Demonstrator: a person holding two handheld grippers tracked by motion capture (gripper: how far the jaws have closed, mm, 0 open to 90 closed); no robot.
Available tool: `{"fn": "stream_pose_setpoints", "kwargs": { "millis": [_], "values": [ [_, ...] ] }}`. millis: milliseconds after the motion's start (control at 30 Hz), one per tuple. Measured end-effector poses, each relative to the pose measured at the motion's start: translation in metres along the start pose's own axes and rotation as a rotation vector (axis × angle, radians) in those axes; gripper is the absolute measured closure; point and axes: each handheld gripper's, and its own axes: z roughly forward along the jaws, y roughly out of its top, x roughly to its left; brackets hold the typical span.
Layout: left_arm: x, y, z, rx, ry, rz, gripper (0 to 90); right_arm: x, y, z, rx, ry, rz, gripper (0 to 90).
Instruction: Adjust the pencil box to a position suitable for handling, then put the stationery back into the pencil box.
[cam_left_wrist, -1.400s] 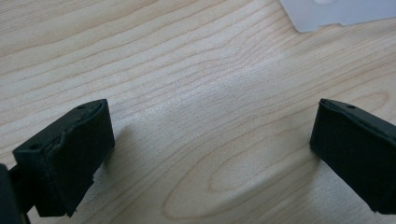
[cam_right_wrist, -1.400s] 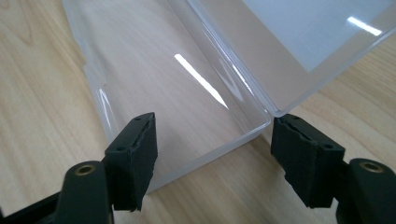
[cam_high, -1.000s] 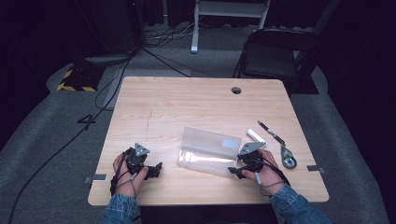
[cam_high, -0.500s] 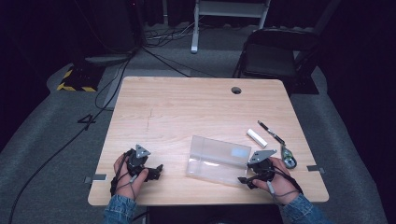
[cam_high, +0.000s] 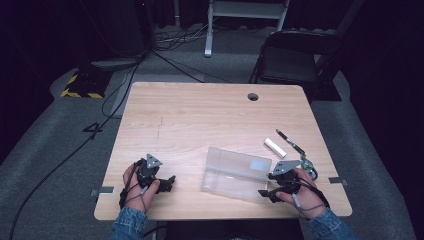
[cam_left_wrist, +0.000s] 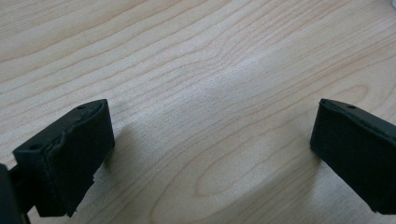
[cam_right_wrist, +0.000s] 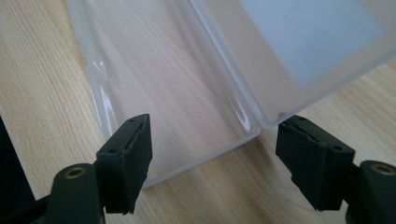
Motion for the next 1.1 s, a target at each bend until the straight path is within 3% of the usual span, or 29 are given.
{"fn": "stream_pose_setpoints", "kwargs": {
  "millis": [167, 300, 567, 733, 900, 1000, 1033, 1100],
  "values": [
    [0.000, 0.001, 0.001, 0.000, -0.002, -0.004, 0.2, -0.009, -0.002, -0.014, -0.044, 0.006, 0.026, 26.0],
    [-0.001, 0.000, 0.001, -0.002, 0.000, -0.005, 0.3, -0.015, -0.001, -0.027, -0.069, -0.018, 0.036, 25.5],
    [-0.001, 0.000, 0.001, -0.001, -0.002, -0.006, 0.2, -0.019, 0.002, -0.041, -0.105, -0.028, 0.033, 25.1],
    [-0.001, 0.001, 0.001, -0.002, -0.002, -0.006, 0.2, -0.029, 0.006, -0.057, -0.170, -0.047, 0.058, 24.8],
    [0.000, 0.001, 0.001, -0.001, -0.001, -0.004, 0.2, -0.037, 0.009, -0.069, -0.227, -0.080, 0.076, 16.7],
    [0.000, 0.001, 0.001, -0.001, -0.001, -0.004, 0.2, -0.040, 0.011, -0.073, -0.242, -0.096, 0.098, 16.2],
    [-0.001, 0.001, 0.001, -0.001, -0.002, -0.007, 0.2, -0.041, 0.012, -0.074, -0.246, -0.103, 0.103, 16.8],
    [-0.001, 0.001, 0.001, -0.001, -0.002, -0.006, 0.2, -0.045, 0.015, -0.076, -0.234, -0.114, 0.086, 27.6]
  ]
}}
